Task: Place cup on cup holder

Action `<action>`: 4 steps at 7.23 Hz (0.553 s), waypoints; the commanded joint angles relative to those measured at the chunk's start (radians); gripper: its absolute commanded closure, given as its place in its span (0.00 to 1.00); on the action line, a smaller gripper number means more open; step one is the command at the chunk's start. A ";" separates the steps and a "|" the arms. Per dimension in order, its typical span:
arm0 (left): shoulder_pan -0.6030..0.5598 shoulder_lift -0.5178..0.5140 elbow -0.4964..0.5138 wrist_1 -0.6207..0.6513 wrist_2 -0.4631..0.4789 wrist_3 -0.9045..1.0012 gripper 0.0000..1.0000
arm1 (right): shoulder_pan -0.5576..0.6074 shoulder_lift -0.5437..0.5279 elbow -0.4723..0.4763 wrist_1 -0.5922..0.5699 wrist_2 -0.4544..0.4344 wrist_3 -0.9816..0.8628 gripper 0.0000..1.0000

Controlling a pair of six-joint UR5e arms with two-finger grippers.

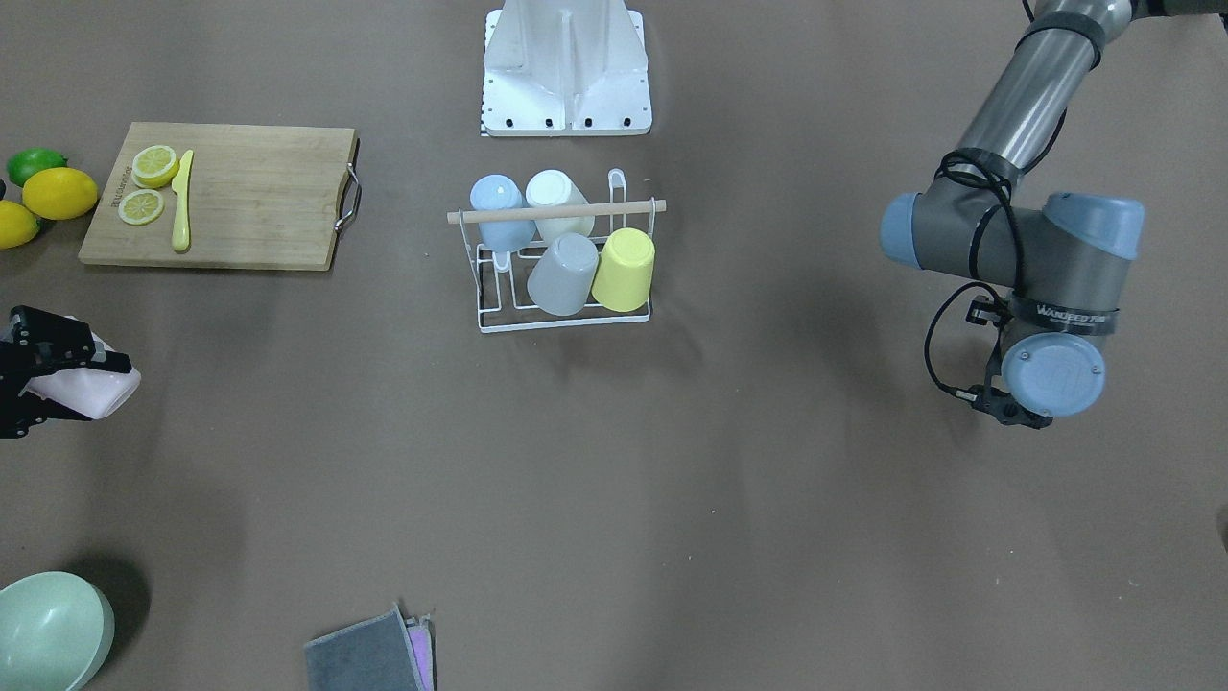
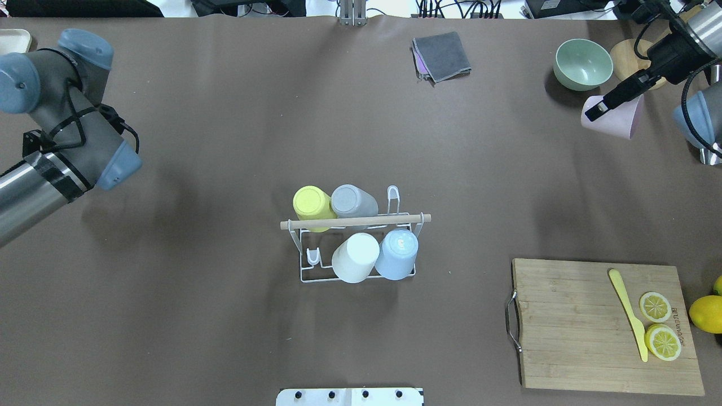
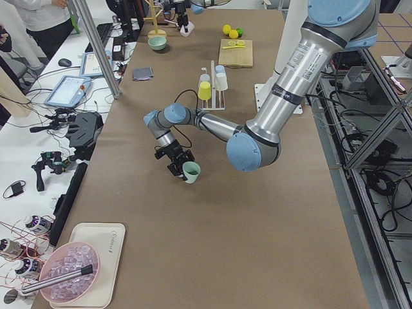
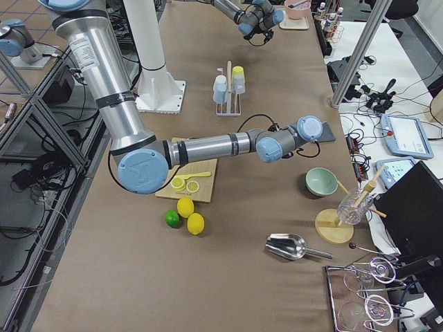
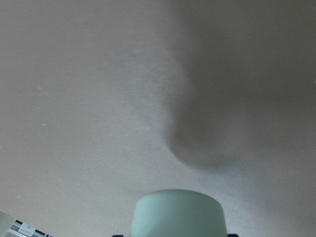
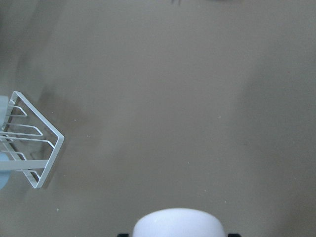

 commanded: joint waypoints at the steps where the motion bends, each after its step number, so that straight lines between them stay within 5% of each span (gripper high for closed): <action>1: -0.059 -0.010 -0.053 -0.004 -0.040 -0.004 0.52 | 0.023 -0.003 -0.002 0.120 0.040 0.002 0.71; 4: -0.132 -0.076 -0.054 -0.039 -0.066 -0.045 0.52 | 0.049 -0.020 -0.004 0.215 0.046 0.003 0.71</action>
